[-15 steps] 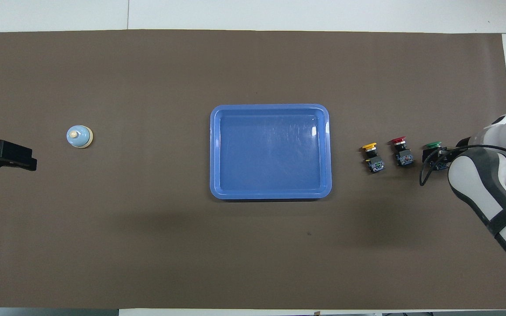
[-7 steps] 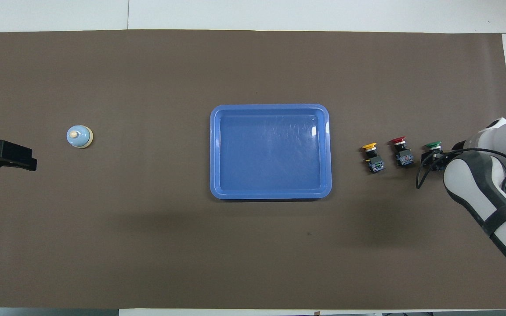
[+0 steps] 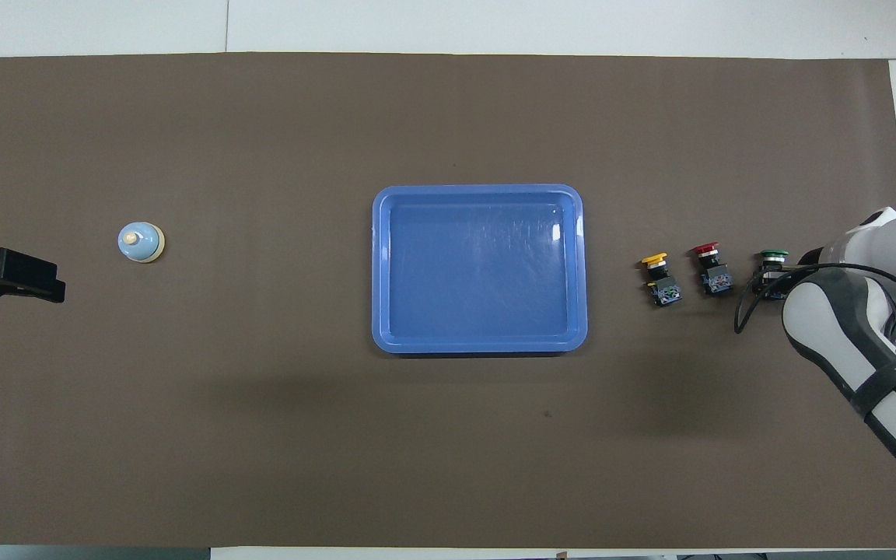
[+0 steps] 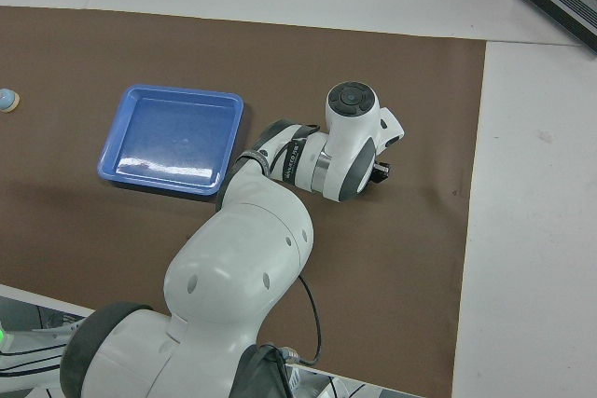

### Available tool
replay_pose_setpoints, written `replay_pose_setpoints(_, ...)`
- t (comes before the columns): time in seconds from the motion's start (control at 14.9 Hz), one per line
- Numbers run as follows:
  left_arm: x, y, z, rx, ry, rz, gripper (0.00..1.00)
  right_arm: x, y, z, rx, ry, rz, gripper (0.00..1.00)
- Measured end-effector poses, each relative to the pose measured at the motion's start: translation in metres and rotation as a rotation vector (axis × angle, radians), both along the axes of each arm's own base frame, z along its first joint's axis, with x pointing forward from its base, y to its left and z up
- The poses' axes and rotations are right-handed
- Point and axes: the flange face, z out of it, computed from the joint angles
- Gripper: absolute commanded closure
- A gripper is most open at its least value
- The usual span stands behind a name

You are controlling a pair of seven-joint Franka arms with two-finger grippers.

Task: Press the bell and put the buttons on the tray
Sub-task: 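Close the right gripper on the green button and lift it, then carry the green button over the blue tray with the right gripper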

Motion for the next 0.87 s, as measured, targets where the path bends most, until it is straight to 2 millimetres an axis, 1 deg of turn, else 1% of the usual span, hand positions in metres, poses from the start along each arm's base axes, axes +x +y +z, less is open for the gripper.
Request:
replay_pose_setpoints(0.13,0.000,0.000,0.000,0.000,0.000,0.000,0.00,0.002,0.003,0.001,0.000,-0.003,0.006,1.00)
replay_pose_setpoints(0.27,0.000,0.000,0.000,0.000,0.000,0.000,0.00,0.007,0.009,0.008,0.000,-0.005,0.019,1.00)
replay_pose_setpoints(0.4,0.000,0.000,0.000,0.000,0.000,0.000,0.00,0.020,0.020,0.027,0.004,0.006,0.043,1.00)
replay_pose_setpoints(0.54,0.000,0.000,0.000,0.000,0.000,0.000,0.00,0.034,0.037,0.055,0.007,0.020,0.075,1.00)
replay_pose_setpoints(0.6,0.000,0.000,0.000,0.000,0.000,0.000,0.00,0.041,0.049,0.067,0.008,0.024,0.084,1.00)
replay_pose_setpoints(0.67,0.000,0.000,0.000,0.000,0.000,0.000,0.00,0.045,0.065,0.075,0.007,0.027,0.076,1.00)
replay_pose_setpoints(0.74,0.000,0.000,0.000,0.000,0.000,0.000,0.00,0.047,0.084,0.078,0.005,0.029,0.056,1.00)
replay_pose_setpoints(0.87,0.000,0.000,0.000,0.000,0.000,0.000,0.00,0.049,0.133,0.079,-0.001,0.030,0.005,1.00)
